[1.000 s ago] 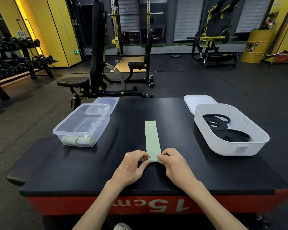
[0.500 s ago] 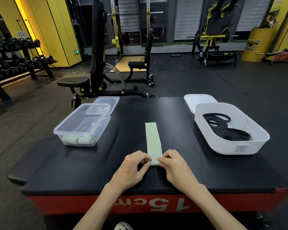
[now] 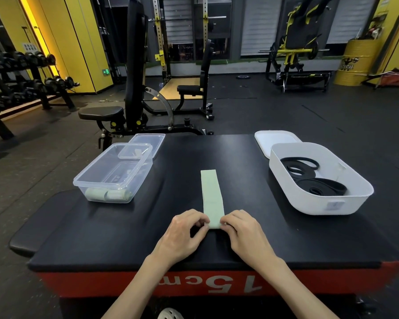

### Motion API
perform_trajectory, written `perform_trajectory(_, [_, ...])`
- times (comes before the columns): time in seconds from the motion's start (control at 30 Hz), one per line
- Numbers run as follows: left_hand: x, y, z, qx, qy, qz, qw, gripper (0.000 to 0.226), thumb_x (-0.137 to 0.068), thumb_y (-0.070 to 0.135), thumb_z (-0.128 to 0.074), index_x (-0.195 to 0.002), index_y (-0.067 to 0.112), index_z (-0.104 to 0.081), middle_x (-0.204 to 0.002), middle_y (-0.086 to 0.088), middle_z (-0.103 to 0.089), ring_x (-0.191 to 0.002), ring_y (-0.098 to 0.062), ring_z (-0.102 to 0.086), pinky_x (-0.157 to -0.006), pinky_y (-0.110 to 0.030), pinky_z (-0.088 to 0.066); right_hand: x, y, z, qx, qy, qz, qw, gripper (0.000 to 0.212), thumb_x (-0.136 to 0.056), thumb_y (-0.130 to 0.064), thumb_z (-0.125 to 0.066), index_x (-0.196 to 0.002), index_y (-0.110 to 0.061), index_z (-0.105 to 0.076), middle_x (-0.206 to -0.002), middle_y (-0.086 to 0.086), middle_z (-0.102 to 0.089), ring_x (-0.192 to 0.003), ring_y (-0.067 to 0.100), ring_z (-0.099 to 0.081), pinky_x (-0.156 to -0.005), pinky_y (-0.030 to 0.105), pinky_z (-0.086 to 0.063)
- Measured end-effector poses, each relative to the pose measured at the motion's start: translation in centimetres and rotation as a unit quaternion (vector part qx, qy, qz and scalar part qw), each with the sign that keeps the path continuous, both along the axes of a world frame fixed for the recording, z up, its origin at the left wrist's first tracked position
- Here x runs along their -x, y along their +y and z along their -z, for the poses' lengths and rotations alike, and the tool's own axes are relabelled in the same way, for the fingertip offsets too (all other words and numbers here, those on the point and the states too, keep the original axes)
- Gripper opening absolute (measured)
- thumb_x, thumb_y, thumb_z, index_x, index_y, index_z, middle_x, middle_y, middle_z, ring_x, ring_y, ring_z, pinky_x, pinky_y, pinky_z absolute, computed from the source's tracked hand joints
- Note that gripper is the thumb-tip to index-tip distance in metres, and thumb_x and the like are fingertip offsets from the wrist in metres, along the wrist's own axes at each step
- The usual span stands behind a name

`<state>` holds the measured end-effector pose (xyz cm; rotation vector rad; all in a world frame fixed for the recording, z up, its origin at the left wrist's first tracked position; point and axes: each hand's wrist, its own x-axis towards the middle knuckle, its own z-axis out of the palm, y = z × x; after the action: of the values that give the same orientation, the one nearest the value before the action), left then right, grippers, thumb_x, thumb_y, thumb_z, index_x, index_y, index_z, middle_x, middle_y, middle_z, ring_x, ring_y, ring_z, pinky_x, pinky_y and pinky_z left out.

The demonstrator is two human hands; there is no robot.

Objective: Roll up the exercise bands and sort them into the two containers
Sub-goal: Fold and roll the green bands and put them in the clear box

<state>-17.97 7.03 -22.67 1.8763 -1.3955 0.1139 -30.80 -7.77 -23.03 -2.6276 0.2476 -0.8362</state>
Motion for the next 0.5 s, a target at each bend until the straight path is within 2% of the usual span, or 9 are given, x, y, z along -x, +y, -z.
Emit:
perform_trajectory(0.1, [-0.03, -0.02, 0.17, -0.007, -0.006, 0.001, 1.0, 0.017, -0.086, 0.031, -0.058, -0.097, 0.019, -0.065, -0.088, 0.011, -0.06, -0.079, -0.002, -0.056, -0.074, -0.02, -0.049, 0.02, -0.05, 0.03, -0.006, -0.005, -0.007, 1.0, 0.009, -0.081, -0.007, -0.071, -0.087, -0.013, -0.071, -0.083, -0.006, -0.064, -0.08, 0.009, -0.056, -0.072, 0.013, -0.043])
perform_trajectory(0.27, [-0.06, -0.08, 0.41, -0.009, -0.015, -0.006, 1.0, 0.014, -0.088, 0.027, -0.059, -0.098, 0.019, -0.064, -0.096, 0.013, -0.055, -0.084, -0.002, -0.055, -0.078, -0.019, -0.048, 0.09, -0.13, 0.02, -0.01, -0.003, -0.017, 1.0, 0.01, -0.079, -0.012, -0.073, -0.089, -0.013, -0.071, -0.088, -0.006, -0.061, -0.085, 0.008, -0.054, -0.076, 0.013, -0.043])
perform_trajectory(0.5, [-0.14, -0.23, 0.57, -0.02, -0.02, -0.019, 0.999, 0.019, -0.09, 0.032, -0.054, -0.104, 0.022, -0.061, -0.095, 0.013, -0.058, -0.087, -0.001, -0.054, -0.081, -0.026, -0.049, -0.29, -0.24, 0.16, -0.017, 0.002, 0.001, 1.0, 0.014, -0.079, -0.006, -0.072, -0.092, -0.012, -0.072, -0.087, -0.006, -0.063, -0.084, 0.009, -0.056, -0.076, 0.009, -0.039])
